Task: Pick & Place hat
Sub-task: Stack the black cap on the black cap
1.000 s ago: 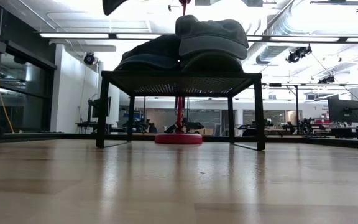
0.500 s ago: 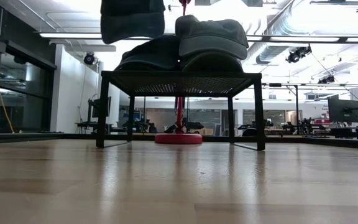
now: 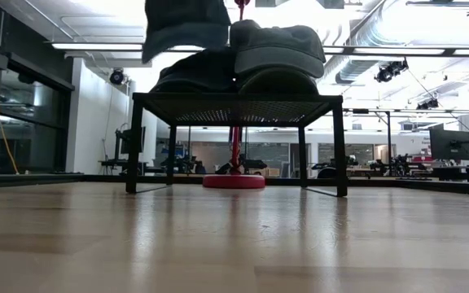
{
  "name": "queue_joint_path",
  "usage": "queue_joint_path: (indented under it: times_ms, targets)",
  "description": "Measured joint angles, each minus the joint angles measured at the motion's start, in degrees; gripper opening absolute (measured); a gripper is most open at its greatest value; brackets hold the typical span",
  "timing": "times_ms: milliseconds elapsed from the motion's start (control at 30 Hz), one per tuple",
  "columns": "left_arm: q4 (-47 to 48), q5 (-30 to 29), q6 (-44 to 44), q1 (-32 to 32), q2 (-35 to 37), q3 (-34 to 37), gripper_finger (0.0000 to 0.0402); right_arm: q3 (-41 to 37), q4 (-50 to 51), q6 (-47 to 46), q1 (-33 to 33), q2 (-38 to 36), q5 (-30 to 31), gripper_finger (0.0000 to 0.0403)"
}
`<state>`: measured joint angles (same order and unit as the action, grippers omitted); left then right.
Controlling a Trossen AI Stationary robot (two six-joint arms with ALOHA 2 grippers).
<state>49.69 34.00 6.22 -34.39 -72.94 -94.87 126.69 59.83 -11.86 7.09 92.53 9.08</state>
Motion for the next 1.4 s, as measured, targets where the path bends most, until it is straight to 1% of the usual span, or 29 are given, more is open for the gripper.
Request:
queue_joint_path:
  times_ms: [133, 267, 533, 600, 700, 867, 1167, 1267, 1400]
  targets:
    - [-0.25, -1.11, -0.26, -1.54, -1.70, 0.00, 0.0001, 0.00, 0.06, -0.28, 0.00, 0.01, 0.20, 0.0200]
    - [-0.61, -0.42, -1.38, -2.52, -3.02, 0.00, 0.0001, 0.00, 0.11, -0.62, 0.01, 0.02, 0.47, 0.0199]
    - [-0.68, 0.36, -1.49, -2.37, -5.71, 0.00, 0.0001, 0.00, 0.38, -0.97, 0.00, 0.02, 2.11, 0.0199]
    - [-0.68, -0.88, -1.49, -2.37, -6.38, 0.00, 0.0001, 0.00, 0.39, -0.80, 0.00, 0.02, 2.77, 0.0200]
    - [-0.74, -4.72, -1.56, -2.37, -7.18, 0.00, 0.0001, 0.00, 0.38, -0.77, 0.00, 0.02, 3.06, 0.0199]
    - [-0.88, -9.02, -2.10, -2.37, -8.55, 0.00, 0.0001, 0.00, 0.37, 0.09, 0.02, 0.02, 5.56, 0.0200]
    - [-2.62, -10.59, -1.92, -2.37, -10.74, 0.00, 0.0001, 0.00, 0.25, 0.29, 0.00, 0.02, 8.70, 0.0199]
    - [-2.92, -10.96, -1.92, -2.37, -11.03, 0.00, 0.0013, 0.00, -0.22, 0.25, 0.00, 0.02, 8.76, 0.0199]
    - [-3.75, -11.24, -3.37, -2.37, -11.03, 0.00, 0.0056, 0.00, -0.66, 0.01, 0.00, 0.02, 8.76, 0.0199]
